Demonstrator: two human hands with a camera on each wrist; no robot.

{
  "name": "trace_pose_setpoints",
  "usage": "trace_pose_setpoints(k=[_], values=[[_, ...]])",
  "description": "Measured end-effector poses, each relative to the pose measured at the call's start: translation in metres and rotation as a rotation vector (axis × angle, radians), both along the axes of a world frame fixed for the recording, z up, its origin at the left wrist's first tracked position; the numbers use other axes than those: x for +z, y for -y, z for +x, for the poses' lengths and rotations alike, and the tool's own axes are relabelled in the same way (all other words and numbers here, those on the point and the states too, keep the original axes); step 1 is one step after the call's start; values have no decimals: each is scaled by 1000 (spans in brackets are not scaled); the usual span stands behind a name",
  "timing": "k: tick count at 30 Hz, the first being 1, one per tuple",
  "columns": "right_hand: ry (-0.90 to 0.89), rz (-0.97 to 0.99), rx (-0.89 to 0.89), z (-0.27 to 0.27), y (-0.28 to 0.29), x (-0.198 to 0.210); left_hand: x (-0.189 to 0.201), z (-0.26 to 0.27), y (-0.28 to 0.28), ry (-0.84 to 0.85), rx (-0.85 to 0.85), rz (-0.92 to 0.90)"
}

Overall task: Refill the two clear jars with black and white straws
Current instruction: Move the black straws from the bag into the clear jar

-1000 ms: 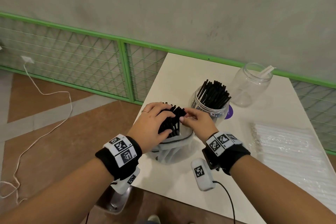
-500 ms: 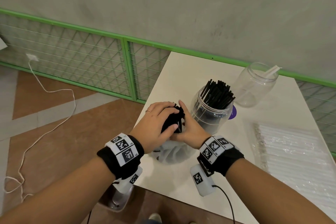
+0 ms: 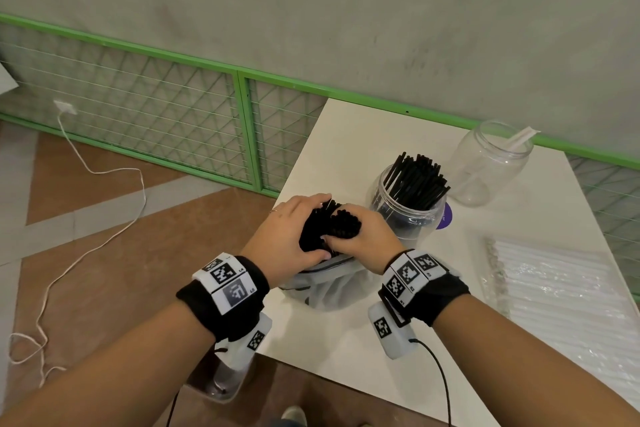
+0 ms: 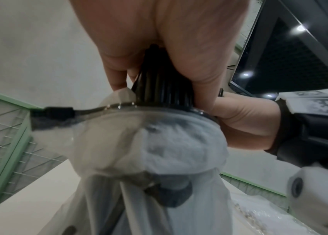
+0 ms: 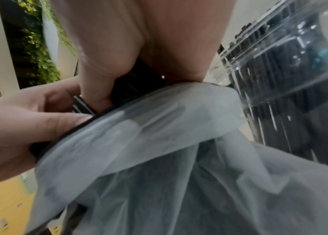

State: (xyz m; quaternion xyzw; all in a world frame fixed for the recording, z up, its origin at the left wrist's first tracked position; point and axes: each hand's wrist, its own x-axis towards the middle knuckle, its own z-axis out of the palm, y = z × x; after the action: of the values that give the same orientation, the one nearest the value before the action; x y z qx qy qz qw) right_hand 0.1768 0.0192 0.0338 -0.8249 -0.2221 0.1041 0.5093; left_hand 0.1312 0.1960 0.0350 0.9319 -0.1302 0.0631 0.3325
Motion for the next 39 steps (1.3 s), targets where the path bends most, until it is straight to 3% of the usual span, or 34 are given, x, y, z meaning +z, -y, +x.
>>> trace_pose_setpoints(k=[6, 13, 22, 28, 32, 39], values=[[-41, 67, -76, -4, 14, -3, -6, 0, 0, 58, 19, 74], [-28, 304, -236, -13, 20, 8, -7, -1, 1, 76, 31, 89], [-15, 425, -335, 1, 34, 70, -8, 3, 2, 38, 28, 78], [11, 662, -411, 10, 61, 117, -8, 2, 1, 39, 18, 70], [134, 786, -481, 22, 88, 147, -8, 3, 3, 48, 14, 56], [191, 664, -642, 59, 93, 123, -9, 2, 3, 70, 14, 58]])
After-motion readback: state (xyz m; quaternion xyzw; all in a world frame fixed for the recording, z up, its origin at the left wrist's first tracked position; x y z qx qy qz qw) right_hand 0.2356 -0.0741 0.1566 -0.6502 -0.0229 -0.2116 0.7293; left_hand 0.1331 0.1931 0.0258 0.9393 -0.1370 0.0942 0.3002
